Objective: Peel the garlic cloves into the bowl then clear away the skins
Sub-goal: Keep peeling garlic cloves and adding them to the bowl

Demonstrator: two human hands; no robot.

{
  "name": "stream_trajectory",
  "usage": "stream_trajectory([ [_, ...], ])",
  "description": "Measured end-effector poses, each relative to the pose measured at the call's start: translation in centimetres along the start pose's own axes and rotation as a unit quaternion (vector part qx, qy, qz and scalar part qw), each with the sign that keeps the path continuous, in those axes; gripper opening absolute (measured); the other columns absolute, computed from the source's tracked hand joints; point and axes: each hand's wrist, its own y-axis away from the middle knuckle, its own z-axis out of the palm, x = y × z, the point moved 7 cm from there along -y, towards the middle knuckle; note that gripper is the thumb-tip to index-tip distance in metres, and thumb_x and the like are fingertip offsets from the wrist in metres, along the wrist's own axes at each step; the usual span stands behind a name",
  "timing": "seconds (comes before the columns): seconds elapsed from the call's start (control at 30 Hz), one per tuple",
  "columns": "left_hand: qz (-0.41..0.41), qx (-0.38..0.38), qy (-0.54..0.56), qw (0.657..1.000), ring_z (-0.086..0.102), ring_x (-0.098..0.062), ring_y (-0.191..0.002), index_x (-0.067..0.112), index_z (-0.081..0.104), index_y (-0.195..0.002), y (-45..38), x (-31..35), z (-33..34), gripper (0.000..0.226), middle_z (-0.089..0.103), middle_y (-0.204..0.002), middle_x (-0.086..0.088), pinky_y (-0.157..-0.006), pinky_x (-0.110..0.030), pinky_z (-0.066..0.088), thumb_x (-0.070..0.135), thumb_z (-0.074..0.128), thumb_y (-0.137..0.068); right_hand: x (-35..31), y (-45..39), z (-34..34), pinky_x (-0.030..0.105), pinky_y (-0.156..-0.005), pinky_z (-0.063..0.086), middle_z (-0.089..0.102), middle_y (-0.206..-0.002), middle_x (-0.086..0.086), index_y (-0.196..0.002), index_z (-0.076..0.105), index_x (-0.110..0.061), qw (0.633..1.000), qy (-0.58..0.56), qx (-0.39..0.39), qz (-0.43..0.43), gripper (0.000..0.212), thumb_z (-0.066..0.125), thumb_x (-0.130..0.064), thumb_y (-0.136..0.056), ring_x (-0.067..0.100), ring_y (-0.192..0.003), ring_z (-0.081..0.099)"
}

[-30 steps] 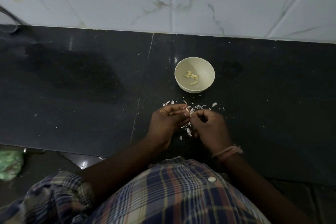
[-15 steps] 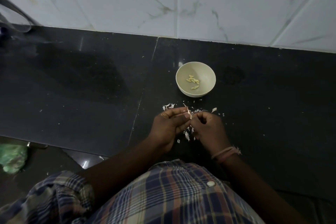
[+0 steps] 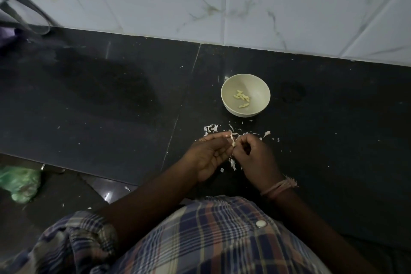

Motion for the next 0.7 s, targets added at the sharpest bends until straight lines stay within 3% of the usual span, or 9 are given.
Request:
stream_trajectory([
  [0.17,-0.014,-0.012,-0.017,1.0,0.071,-0.013,-0.066,0.002,0.07,-0.1,0.1,0.2,-0.3,0.015,0.073,-0.082,-0.011,-0.062,-0.022,0.06,-0.008,0.061,-0.093,-0.5,0.0,-0.2,0.012,-0.063,0.041,0.061,-0.08,-0.006,-0.083,0.06,-0.015,0.998,0.044,0.022,-0.027,0.011,0.069,-0.009,-0.083,0.005,-0.075,0.057],
  [0.37,-0.026,-0.027,-0.025,0.999,0.072,-0.012,-0.065,0.002,0.071,-0.098,0.1,-0.1,-0.5,0.016,0.075,-0.082,-0.01,-0.063,-0.021,0.06,-0.008,0.06,-0.094,-0.5,-0.4,-0.4,0.013,-0.063,0.04,0.06,-0.081,-0.005,-0.085,0.06,-0.015,0.998,0.058,0.022,-0.02,0.009,0.068,-0.011,-0.084,0.004,-0.073,0.056],
  [0.63,-0.043,-0.035,-0.021,0.998,0.07,-0.011,-0.068,0.003,0.072,-0.098,0.0,-0.4,-0.6,0.015,0.072,-0.085,-0.009,-0.062,-0.021,0.059,-0.007,0.061,-0.094,-0.7,-1.0,-1.9,0.008,-0.065,0.04,0.061,-0.082,-0.005,-0.085,0.063,-0.014,0.993,0.059,0.095,-0.021,0.008,0.069,-0.008,-0.084,0.001,-0.074,0.056],
  [0.7,-0.045,-0.034,-0.008,0.998,0.07,-0.012,-0.07,0.004,0.073,-0.097,-0.1,-0.2,-0.7,0.016,0.072,-0.085,-0.009,-0.062,-0.021,0.059,-0.006,0.06,-0.094,-0.8,-1.2,-2.3,0.018,-0.068,0.045,0.062,-0.083,-0.005,-0.086,0.063,-0.014,0.991,0.05,0.121,-0.021,0.006,0.066,-0.009,-0.087,0.004,-0.075,0.058],
])
